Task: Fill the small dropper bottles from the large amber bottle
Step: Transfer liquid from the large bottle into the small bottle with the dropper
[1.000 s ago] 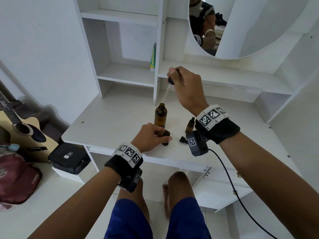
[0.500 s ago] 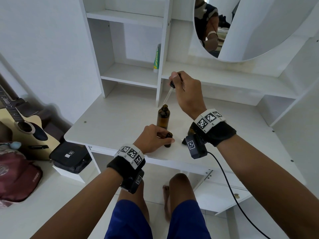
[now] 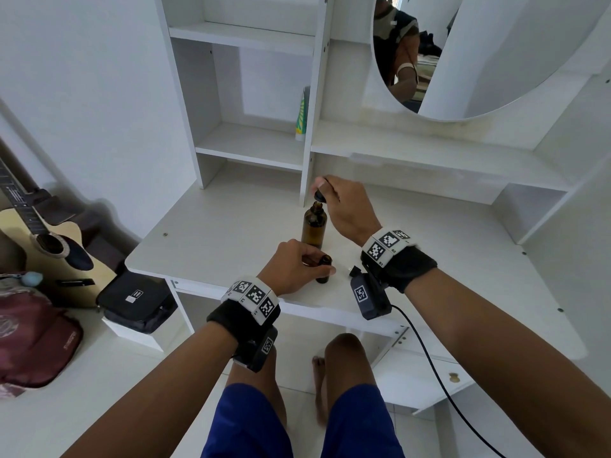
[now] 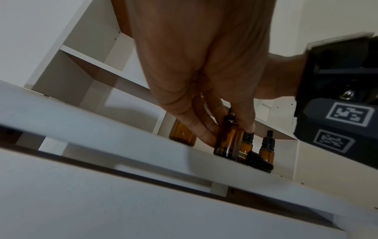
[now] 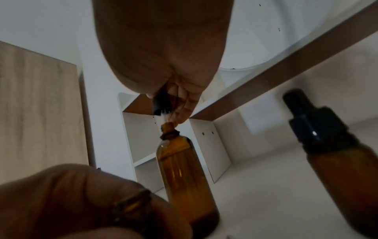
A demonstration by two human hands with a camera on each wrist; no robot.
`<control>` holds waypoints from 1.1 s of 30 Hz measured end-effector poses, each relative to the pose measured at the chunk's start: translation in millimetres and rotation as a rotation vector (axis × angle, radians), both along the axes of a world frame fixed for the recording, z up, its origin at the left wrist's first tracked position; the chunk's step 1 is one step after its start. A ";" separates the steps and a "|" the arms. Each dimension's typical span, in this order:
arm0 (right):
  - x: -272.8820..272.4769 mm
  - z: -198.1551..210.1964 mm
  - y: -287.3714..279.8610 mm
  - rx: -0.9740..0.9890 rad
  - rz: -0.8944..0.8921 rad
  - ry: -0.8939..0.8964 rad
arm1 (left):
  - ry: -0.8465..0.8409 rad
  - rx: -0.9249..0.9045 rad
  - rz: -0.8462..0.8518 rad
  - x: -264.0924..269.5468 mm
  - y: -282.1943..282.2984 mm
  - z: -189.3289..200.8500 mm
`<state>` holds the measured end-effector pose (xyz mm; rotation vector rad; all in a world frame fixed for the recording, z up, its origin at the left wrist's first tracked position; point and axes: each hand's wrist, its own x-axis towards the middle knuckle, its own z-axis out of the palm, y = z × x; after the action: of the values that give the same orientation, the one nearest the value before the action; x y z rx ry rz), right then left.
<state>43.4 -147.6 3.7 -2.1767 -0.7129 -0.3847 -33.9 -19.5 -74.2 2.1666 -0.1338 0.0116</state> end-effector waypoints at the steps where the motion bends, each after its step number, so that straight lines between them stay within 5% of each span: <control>1: 0.3 -1.0 0.0 0.005 -0.001 -0.002 | -0.002 0.000 0.000 -0.2 0.0 0.3; 33: -1.2 -6.8 2.7 -0.027 -0.040 0.004 | -0.015 0.004 -0.027 -1.1 0.5 0.7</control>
<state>42.3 -144.9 -3.1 -2.2191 -0.6765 -0.3930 -35.0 -19.0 -73.4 2.1690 -0.1714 0.0119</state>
